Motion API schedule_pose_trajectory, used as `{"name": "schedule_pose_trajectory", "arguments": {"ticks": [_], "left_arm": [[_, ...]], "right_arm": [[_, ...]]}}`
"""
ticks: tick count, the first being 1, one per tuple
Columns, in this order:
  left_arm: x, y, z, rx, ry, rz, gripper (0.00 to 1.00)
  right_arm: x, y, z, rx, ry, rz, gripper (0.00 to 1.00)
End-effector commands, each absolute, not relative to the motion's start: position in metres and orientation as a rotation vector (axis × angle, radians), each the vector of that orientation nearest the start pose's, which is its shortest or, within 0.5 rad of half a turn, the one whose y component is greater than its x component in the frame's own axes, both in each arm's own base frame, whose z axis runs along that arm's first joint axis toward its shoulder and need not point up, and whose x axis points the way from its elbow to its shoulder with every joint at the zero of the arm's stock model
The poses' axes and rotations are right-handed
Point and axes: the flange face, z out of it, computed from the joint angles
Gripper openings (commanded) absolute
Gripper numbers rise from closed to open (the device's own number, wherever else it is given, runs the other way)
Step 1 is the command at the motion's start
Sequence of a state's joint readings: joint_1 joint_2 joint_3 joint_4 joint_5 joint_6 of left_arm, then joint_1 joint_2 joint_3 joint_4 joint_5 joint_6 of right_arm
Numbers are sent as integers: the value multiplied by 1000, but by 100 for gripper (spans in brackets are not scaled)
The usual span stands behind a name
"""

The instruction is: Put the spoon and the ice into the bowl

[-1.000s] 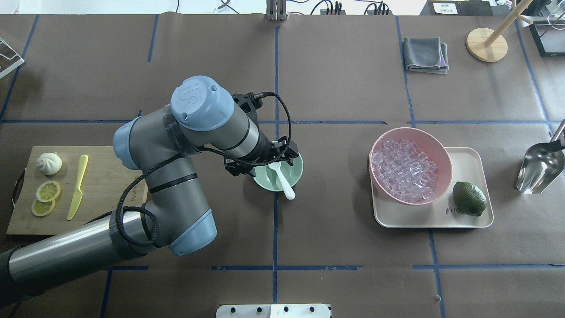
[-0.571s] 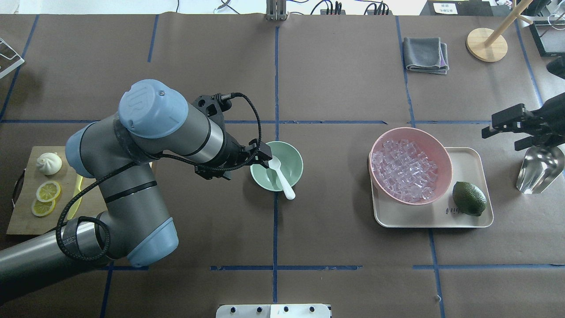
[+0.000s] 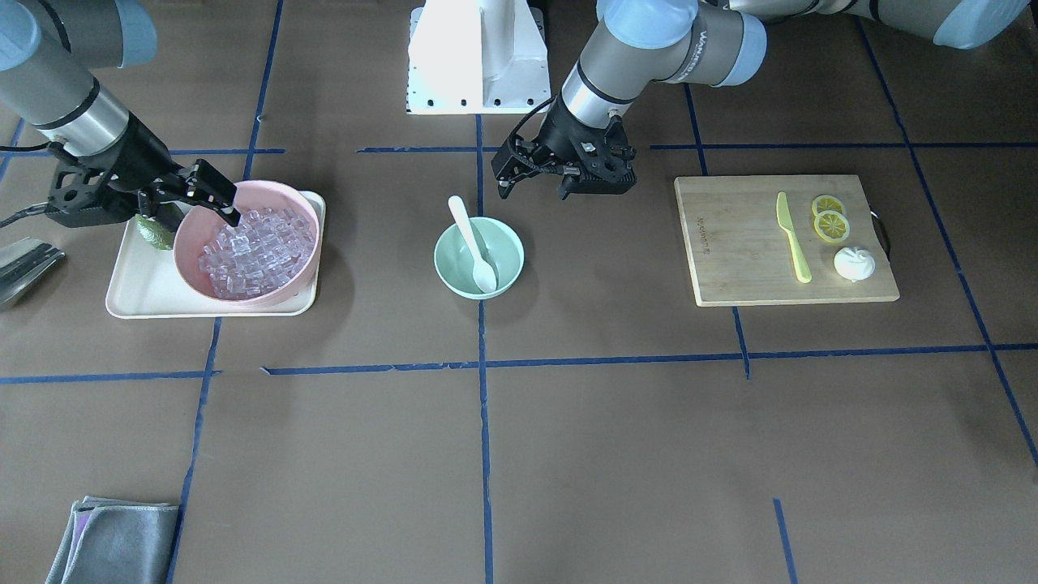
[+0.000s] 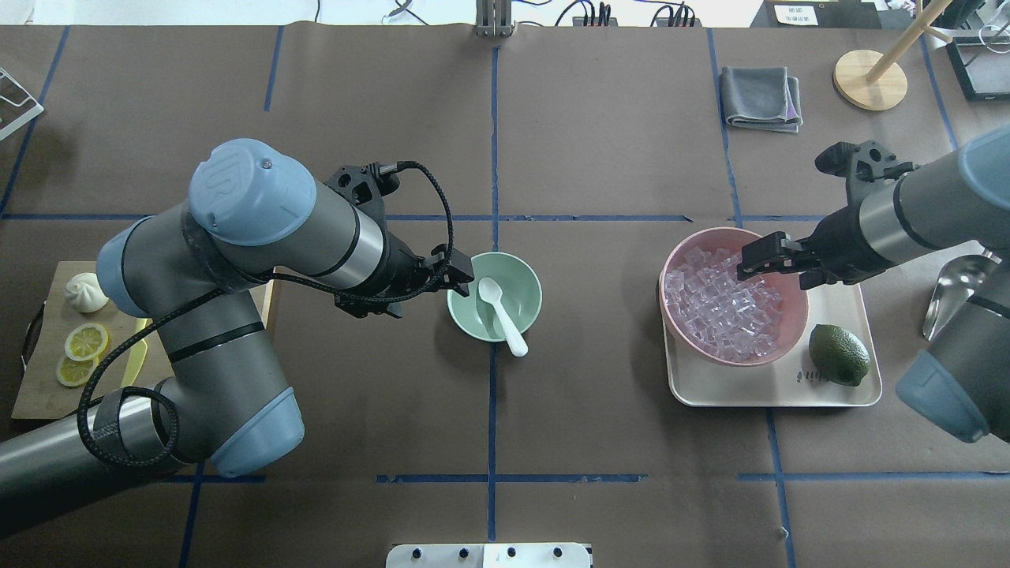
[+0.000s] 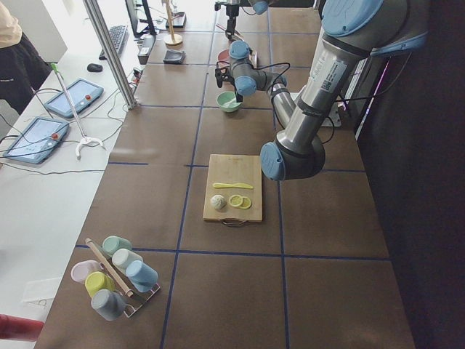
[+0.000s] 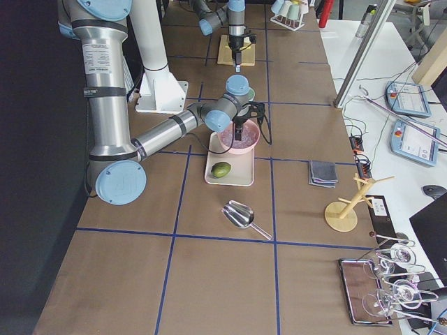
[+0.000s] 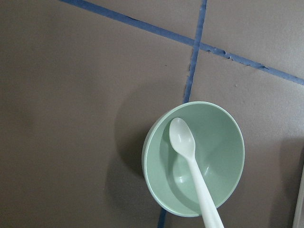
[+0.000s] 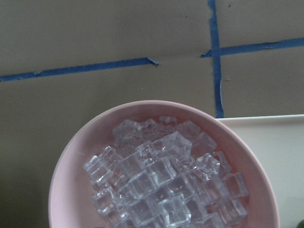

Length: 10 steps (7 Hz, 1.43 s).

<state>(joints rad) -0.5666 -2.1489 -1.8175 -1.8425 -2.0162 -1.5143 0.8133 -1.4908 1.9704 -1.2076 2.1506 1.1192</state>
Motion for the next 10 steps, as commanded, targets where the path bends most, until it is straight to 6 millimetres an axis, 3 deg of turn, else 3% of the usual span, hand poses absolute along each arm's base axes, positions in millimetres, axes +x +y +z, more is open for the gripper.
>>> {"name": "schedule_pose_trajectory", "arguments": {"ticks": [1, 2, 5, 8, 9, 10], "left_arm": [[478, -411, 189, -55, 1138, -213, 99], [477, -410, 190, -55, 1138, -214, 99], [476, -410, 190, -56, 1138, -216, 99], [476, -410, 190, -57, 1138, -217, 99], [476, -410, 190, -57, 1138, -217, 99], [476, -410, 190, -58, 1138, -219, 99]], "right_arm": [[-346, -415, 367, 64, -892, 49, 98], [-357, -418, 360, 70, -842, 56, 98], [-353, -420, 371, 71, -813, 72, 91], [-365, -419, 387, 85, -767, 67, 90], [-366, -416, 392, 79, -759, 63, 86], [-365, -415, 393, 78, -758, 63, 75]]}}
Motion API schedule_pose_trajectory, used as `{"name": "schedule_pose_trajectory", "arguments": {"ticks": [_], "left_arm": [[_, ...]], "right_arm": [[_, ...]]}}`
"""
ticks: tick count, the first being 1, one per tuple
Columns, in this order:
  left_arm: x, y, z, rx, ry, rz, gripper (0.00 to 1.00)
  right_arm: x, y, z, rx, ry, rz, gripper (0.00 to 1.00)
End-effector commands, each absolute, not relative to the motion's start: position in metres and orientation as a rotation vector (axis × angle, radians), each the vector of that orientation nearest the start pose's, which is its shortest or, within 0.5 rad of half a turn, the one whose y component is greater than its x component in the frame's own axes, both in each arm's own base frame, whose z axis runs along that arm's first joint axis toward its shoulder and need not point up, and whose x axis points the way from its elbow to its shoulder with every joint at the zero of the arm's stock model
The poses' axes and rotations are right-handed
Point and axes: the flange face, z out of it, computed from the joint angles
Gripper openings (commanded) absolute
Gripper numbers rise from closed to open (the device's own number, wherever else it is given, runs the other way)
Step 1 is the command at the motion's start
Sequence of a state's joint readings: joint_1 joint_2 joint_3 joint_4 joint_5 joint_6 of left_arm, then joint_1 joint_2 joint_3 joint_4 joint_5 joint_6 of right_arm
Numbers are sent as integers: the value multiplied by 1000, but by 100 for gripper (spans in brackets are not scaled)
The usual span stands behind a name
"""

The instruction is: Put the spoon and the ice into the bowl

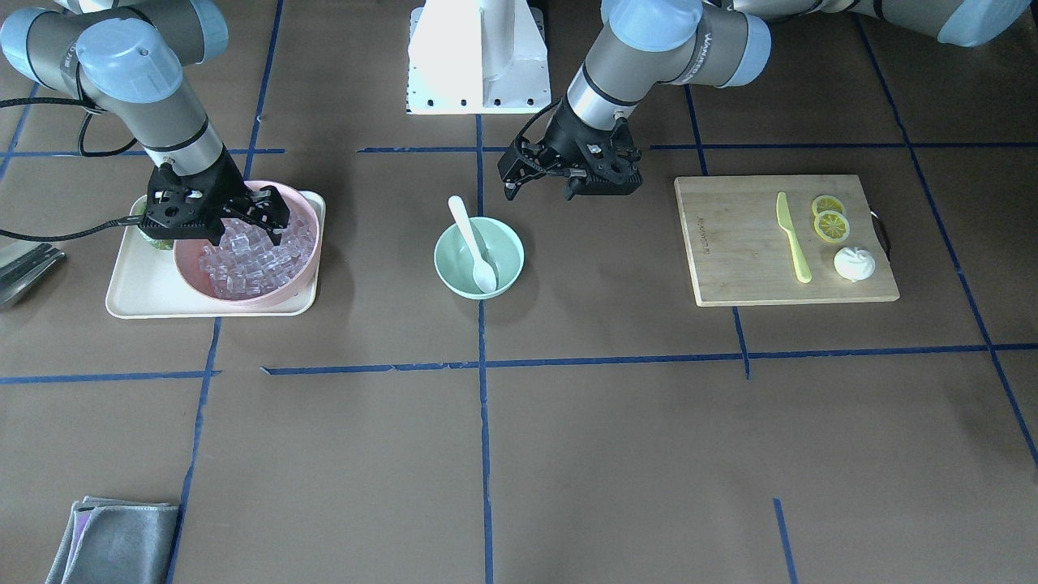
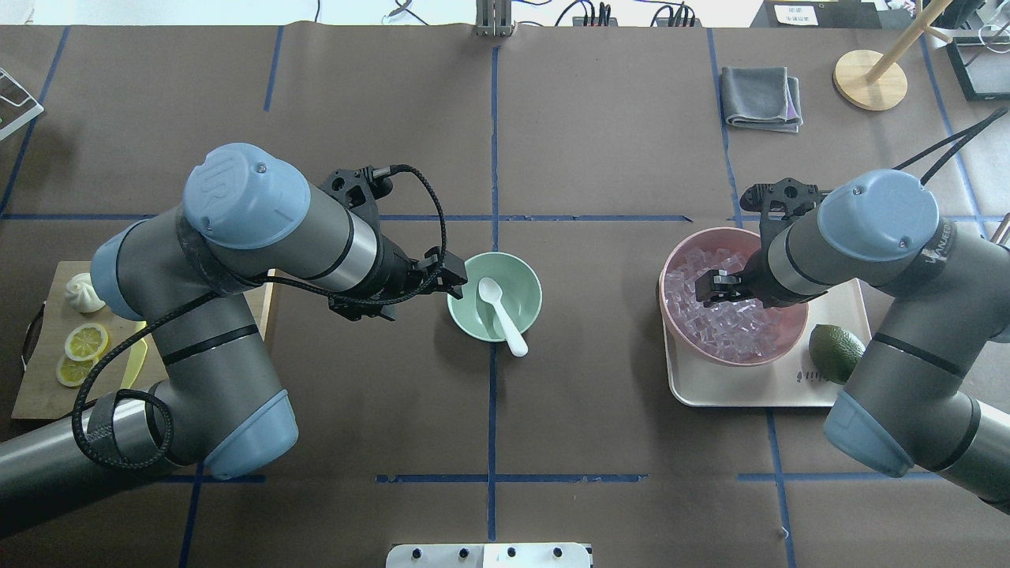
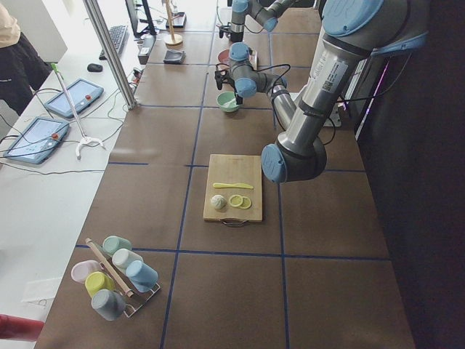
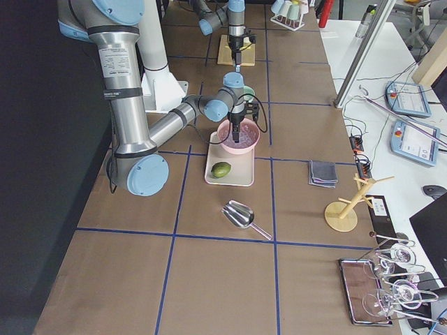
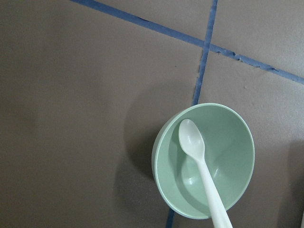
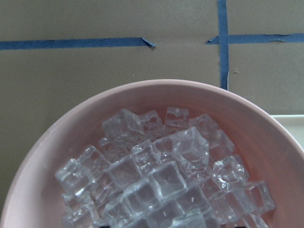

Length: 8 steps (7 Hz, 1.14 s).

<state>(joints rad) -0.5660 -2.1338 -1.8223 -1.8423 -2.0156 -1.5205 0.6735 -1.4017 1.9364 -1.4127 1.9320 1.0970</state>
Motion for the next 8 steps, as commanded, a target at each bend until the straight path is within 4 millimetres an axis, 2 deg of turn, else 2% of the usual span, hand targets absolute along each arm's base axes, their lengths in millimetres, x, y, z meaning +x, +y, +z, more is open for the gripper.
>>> {"name": "schedule_pose_trajectory", "arguments": {"ticks": [1, 3, 5, 6, 8], "left_arm": [[476, -410, 190, -58, 1138, -219, 99], [476, -410, 190, -58, 1138, -219, 99], [474, -409, 187, -56, 1145, -218, 99], [474, -409, 187, -56, 1145, -217, 99], [467, -408, 182, -46, 1159, -217, 99]], "right_arm": [[-365, -416, 393, 79, -758, 65, 59], [-364, -416, 391, 80, -761, 65, 26], [-360, -414, 392, 78, -763, 65, 2], [-355, -414, 380, 88, -784, 60, 0], [-363, -419, 331, 133, -860, 58, 0]]}}
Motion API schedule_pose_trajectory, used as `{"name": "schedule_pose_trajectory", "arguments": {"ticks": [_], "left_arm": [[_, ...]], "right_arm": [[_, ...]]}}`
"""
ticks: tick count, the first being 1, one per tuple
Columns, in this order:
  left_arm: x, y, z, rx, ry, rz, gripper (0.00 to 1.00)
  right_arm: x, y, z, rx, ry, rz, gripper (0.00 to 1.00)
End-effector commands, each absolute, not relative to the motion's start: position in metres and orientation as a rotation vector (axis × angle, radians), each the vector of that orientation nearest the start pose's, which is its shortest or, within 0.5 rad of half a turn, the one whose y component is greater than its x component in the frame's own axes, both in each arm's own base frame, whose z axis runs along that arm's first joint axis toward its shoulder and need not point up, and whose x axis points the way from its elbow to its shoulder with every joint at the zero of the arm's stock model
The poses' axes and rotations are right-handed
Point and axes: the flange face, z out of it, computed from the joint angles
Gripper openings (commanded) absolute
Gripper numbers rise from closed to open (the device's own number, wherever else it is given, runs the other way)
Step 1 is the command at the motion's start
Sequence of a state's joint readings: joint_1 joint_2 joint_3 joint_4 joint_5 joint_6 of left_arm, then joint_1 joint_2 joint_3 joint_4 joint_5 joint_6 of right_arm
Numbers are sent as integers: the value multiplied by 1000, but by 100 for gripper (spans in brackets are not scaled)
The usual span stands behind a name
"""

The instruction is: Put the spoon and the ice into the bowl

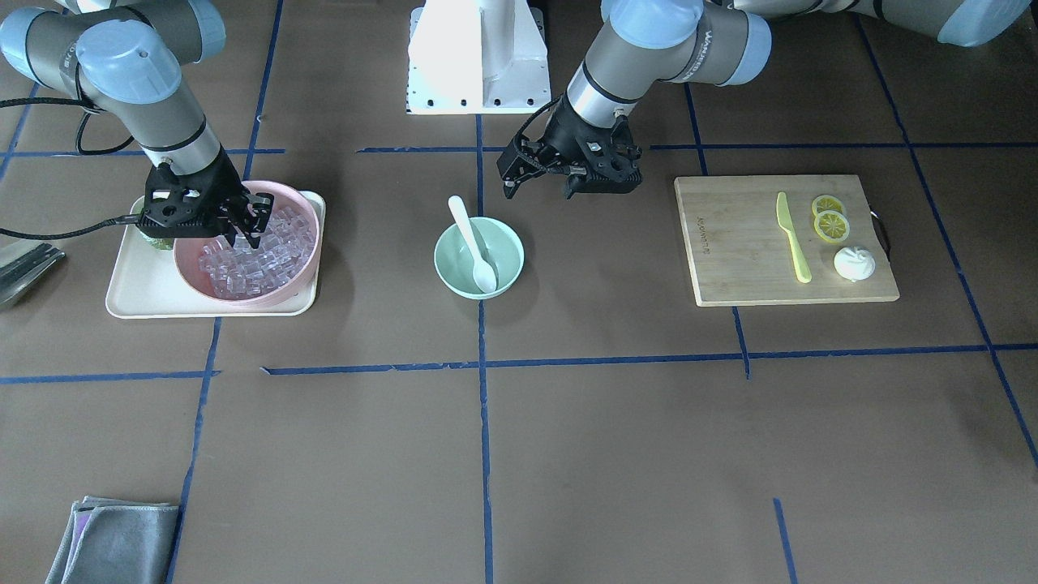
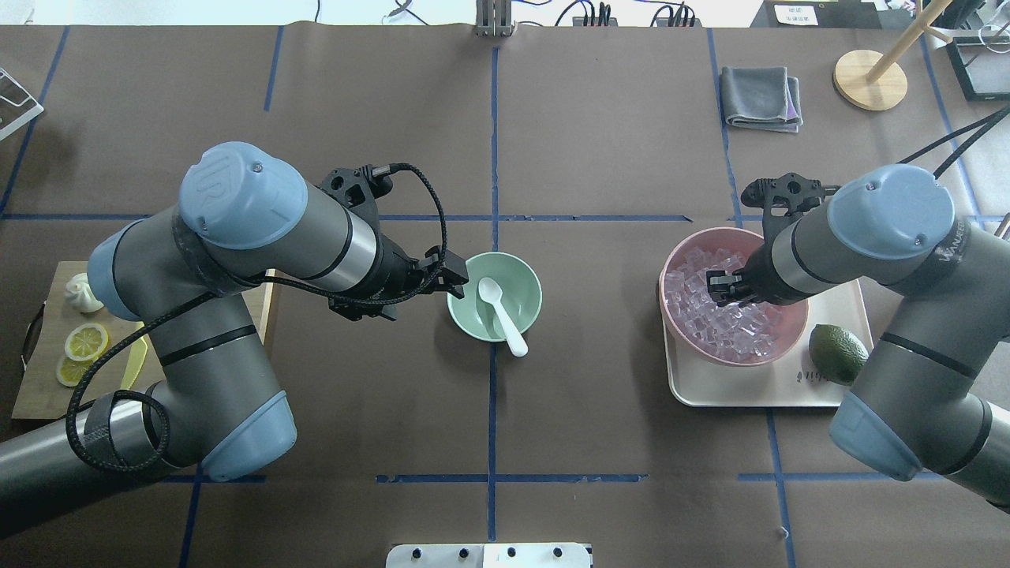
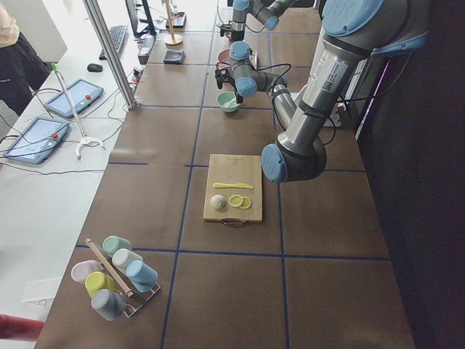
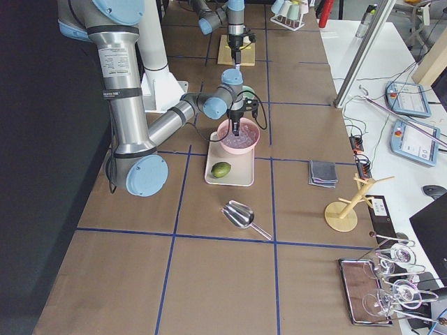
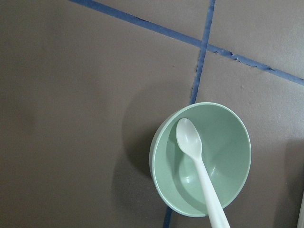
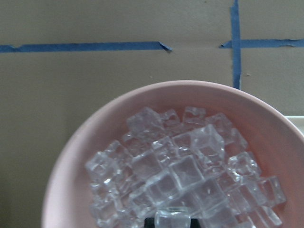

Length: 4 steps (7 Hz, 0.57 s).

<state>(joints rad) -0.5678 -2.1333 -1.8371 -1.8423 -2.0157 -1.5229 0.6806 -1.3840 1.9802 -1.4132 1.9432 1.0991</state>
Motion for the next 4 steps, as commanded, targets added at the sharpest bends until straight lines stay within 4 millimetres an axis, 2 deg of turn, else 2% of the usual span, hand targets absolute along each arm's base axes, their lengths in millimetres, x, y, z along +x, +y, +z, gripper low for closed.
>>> {"name": "schedule_pose_trajectory", "arguments": {"ticks": [1, 2, 3, 4], "left_arm": [[451, -400, 190, -40, 1163, -212, 99], [429, -391, 197, -30, 1173, -210, 99], [418, -393, 197, -24, 1180, -218, 99], [415, -395, 201, -25, 1175, -223, 99]], "right_arm": [[-376, -419, 307, 125, -899, 84, 0], [-421, -413, 266, 66, -959, 162, 1], [-459, -417, 238, 27, -982, 207, 1], [-488, -420, 226, 0, -986, 241, 2]]}}
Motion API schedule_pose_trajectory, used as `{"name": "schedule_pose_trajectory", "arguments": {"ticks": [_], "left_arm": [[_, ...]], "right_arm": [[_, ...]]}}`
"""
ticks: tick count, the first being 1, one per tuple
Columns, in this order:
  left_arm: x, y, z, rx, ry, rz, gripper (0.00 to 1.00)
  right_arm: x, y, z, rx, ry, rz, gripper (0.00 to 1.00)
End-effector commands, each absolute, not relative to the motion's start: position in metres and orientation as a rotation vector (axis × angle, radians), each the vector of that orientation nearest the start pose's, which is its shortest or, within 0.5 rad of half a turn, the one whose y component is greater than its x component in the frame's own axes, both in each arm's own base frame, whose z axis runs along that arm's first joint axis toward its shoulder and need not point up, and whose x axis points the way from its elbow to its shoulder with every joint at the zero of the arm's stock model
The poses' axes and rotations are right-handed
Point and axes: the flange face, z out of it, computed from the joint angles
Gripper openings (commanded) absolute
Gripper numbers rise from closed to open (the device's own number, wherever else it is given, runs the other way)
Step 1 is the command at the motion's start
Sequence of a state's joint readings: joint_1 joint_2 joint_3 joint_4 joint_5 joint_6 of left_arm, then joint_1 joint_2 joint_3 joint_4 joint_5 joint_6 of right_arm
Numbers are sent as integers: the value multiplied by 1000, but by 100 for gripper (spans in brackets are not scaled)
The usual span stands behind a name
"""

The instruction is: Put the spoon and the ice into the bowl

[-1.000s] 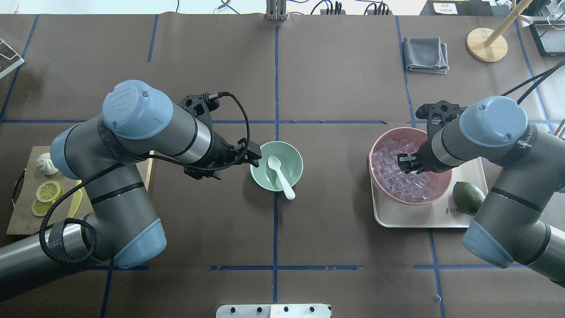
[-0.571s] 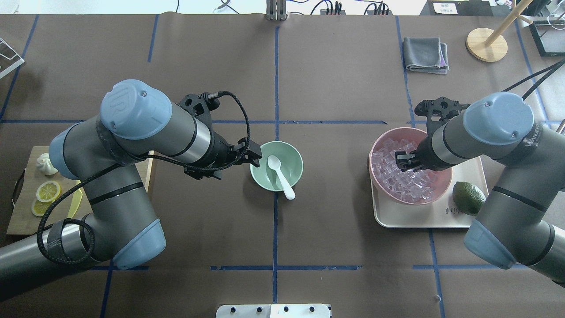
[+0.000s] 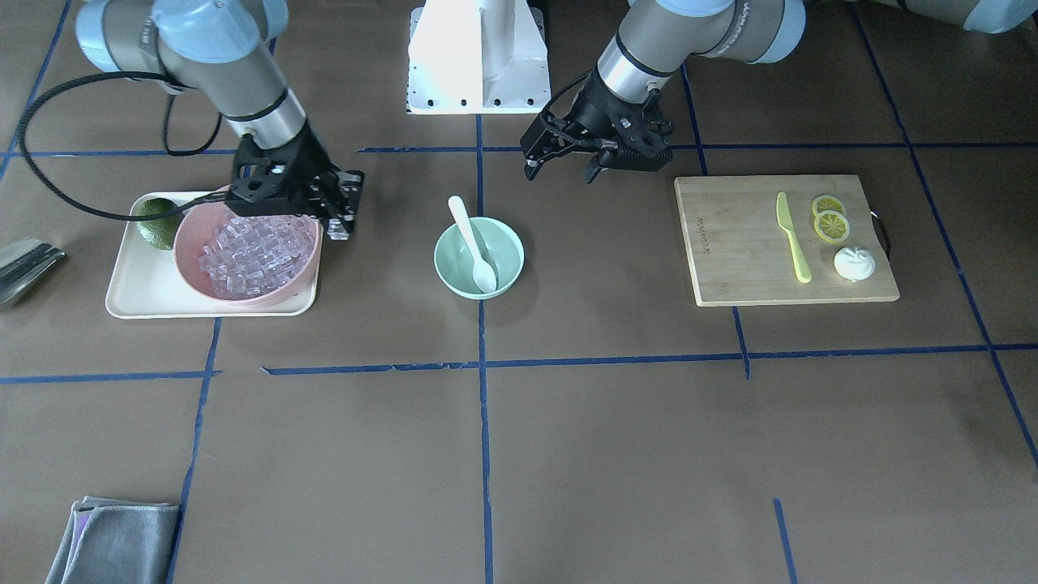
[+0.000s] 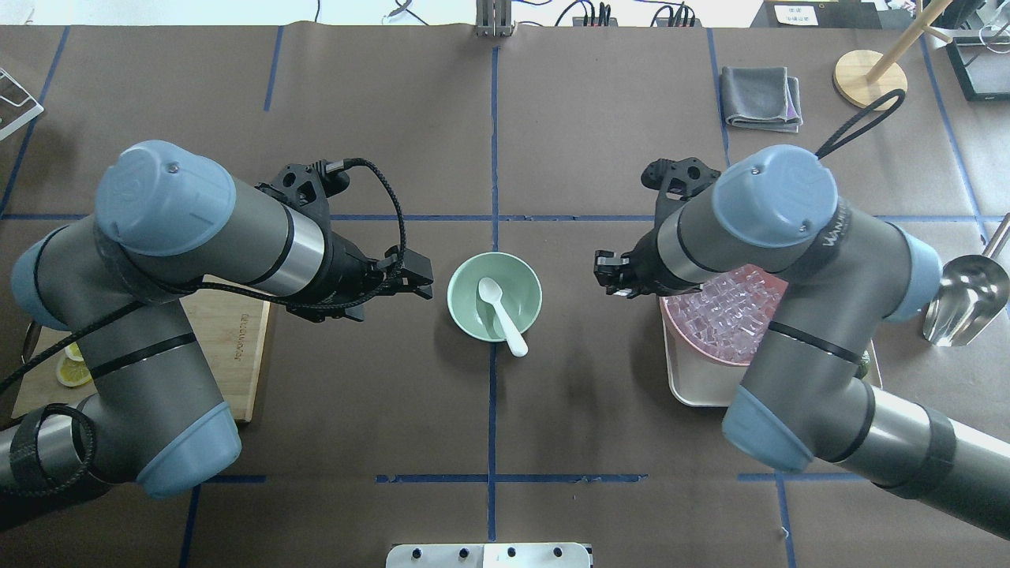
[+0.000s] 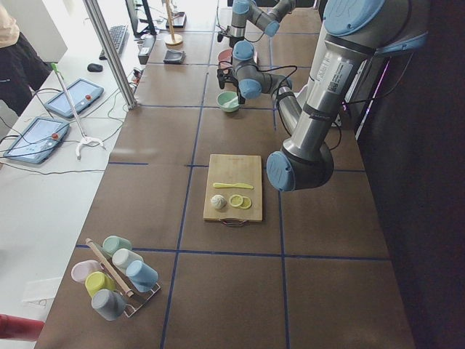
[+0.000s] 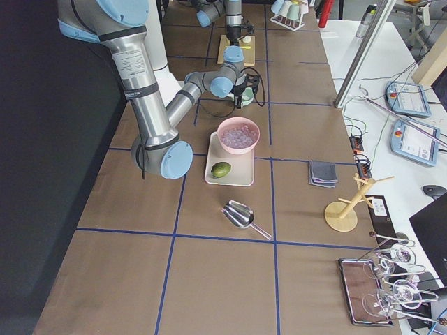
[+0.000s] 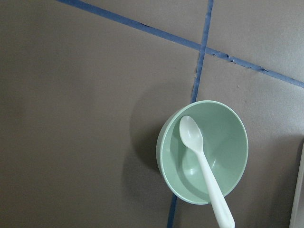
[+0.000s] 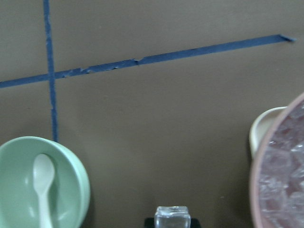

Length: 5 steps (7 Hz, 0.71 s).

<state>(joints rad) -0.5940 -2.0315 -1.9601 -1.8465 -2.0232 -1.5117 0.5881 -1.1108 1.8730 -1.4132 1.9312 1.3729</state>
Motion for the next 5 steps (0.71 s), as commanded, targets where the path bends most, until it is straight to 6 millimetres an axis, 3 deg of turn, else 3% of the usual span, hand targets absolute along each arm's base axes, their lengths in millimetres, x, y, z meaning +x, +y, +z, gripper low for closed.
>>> {"name": "schedule_pose_trajectory", "arguments": {"ticks": [1, 3, 4, 5], "left_arm": [[415, -395, 201, -24, 1175, -225, 99], [415, -396, 202, -23, 1172, -227, 99], [415, -396, 202, -20, 1172, -229, 99], [414, -396, 205, -23, 1166, -232, 99]], "right_arm": [[-509, -425, 208, -16, -992, 267, 2], [-548, -447, 184, 2, -990, 290, 4], [-561, -444, 190, 7, -1018, 295, 13], [-562, -443, 189, 7, -1024, 295, 73]]}}
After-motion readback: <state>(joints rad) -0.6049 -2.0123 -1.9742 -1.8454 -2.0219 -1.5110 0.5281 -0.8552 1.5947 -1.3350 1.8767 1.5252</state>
